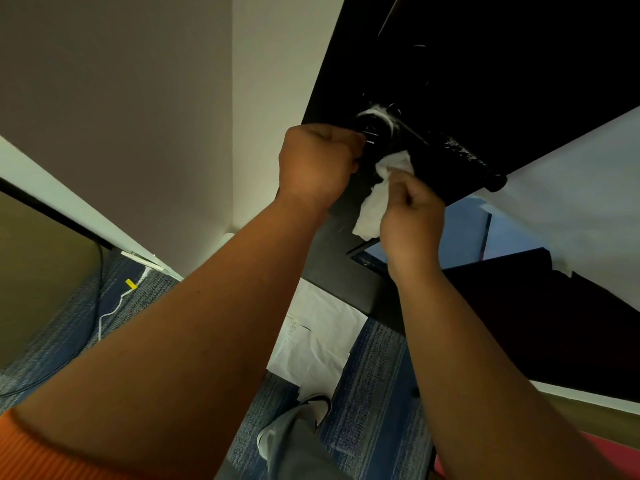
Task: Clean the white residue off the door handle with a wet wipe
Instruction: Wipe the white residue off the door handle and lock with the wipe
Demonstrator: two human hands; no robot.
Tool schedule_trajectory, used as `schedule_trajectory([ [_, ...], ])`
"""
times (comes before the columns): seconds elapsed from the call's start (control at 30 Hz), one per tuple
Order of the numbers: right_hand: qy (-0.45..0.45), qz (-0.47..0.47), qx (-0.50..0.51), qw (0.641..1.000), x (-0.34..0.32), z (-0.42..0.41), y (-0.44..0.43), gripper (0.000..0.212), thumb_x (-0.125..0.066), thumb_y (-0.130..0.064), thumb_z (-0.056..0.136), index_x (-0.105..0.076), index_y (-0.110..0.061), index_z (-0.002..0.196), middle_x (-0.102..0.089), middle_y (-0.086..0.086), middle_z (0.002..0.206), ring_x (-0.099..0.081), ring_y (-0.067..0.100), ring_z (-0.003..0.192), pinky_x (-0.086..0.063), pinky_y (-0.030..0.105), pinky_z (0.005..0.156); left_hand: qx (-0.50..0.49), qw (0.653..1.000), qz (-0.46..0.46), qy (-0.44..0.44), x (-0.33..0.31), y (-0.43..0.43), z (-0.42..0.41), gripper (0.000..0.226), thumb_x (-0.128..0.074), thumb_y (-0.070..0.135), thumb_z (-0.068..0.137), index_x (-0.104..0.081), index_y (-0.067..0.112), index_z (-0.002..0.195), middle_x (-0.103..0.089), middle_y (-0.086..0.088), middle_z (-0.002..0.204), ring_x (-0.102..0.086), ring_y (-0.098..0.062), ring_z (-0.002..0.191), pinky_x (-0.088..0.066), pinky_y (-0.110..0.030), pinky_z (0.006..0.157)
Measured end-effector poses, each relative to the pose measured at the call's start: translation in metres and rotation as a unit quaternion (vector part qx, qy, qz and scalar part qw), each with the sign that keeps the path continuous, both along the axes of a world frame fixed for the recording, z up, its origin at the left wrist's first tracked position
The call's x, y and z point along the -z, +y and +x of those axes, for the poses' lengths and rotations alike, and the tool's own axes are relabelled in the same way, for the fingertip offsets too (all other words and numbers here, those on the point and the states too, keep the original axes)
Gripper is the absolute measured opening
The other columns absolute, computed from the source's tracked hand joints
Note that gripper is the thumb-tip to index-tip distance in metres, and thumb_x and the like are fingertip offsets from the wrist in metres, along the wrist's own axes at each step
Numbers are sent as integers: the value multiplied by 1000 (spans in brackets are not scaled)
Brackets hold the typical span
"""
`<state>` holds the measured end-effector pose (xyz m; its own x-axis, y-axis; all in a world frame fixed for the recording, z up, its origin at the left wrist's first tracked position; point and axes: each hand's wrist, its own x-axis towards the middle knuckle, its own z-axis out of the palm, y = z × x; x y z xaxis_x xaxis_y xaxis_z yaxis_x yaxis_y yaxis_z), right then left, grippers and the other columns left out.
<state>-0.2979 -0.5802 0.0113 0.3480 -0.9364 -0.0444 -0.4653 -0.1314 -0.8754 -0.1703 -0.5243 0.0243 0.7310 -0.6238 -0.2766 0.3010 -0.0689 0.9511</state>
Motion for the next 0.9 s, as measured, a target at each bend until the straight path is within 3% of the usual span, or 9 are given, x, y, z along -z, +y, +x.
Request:
schedule_trajectory([
  [0.07, -22, 28, 26, 999, 10, -7, 0, 24, -54, -22, 103, -73, -36, 107, -65, 1, 126, -65, 12, 110, -56, 30, 96, 3, 1000, 1, 14, -2, 1, 0, 20, -71, 15, 94, -73, 27, 78, -75, 5, 80, -75, -16, 79, -59, -19, 66],
  [0.17, -45, 20, 67, 997, 11, -11, -5, 23, -55, -22, 102, -74, -23, 116, -56, 9, 132, -62, 14, 113, -55, 31, 98, 10, 1000, -1, 27, -4, -1, -2, 13, -72, 19, 94, -73, 20, 81, -74, 4, 79, -72, -9, 70, -58, -19, 64],
  [0.23, -67, 12, 85, 994, 5, -7, -7, 23, -55, -19, 102, -74, -23, 114, -64, 3, 125, -64, 14, 112, -55, 34, 100, 1, 1000, -3, 21, -5, -3, -2, 8, -74, 18, 93, -74, 13, 86, -76, 1, 80, -73, -9, 69, -59, -19, 65],
  [0.37, -171, 19, 153, 973, -7, 6, -14, 18, -61, -12, 99, -77, -17, 106, -74, -13, 99, -69, 1, 97, -56, 24, 91, -18, 1000, 2, -15, -3, -7, -1, 15, -79, 17, 88, -77, 5, 97, -78, -4, 86, -76, -16, 77, -62, -23, 69],
  [0.53, -263, 13, 188, 946, -12, 21, -12, 14, -70, -2, 91, -66, -13, 83, -72, -2, 90, -69, 2, 84, -57, 22, 82, -35, 998, -19, -40, 5, -6, -6, 11, -78, 18, 89, -77, 8, 94, -77, -6, 84, -74, -16, 73, -63, -28, 72],
  [0.63, -247, 53, 186, 950, -5, 21, -5, 10, -74, -8, 90, -67, -13, 84, -73, 6, 96, -71, 11, 88, -58, 25, 77, -48, 998, -27, -6, 13, 0, -12, 10, -71, 17, 92, -76, 20, 84, -76, -7, 82, -73, -22, 76, -62, -35, 76],
  [0.7, -224, 126, 164, 952, 0, 19, 1, 5, -74, -13, 90, -71, -12, 92, -76, 7, 102, -73, 17, 95, -58, 25, 71, -14, 1000, -16, 15, 21, 4, -19, 8, -70, 17, 92, -77, 20, 89, -76, -5, 85, -74, -20, 82, -61, -33, 73],
  [0.8, -149, 187, 71, 968, 7, 19, 6, 14, -66, -13, 95, -77, -20, 98, -78, 1, 101, -74, 16, 96, -60, 29, 79, 52, 998, 13, 13, 33, 10, -26, 7, -75, 20, 91, -79, 21, 97, -79, 1, 88, -75, -12, 83, -58, -25, 68],
  [0.9, -125, 231, 24, 964, 6, 22, 7, 19, -64, -13, 96, -79, -23, 95, -78, 1, 100, -74, 17, 97, -60, 38, 90, 10, 999, 45, 20, 39, 15, -18, 13, -69, 14, 94, -79, 21, 97, -79, -1, 92, -76, -17, 89, -63, -39, 84],
])
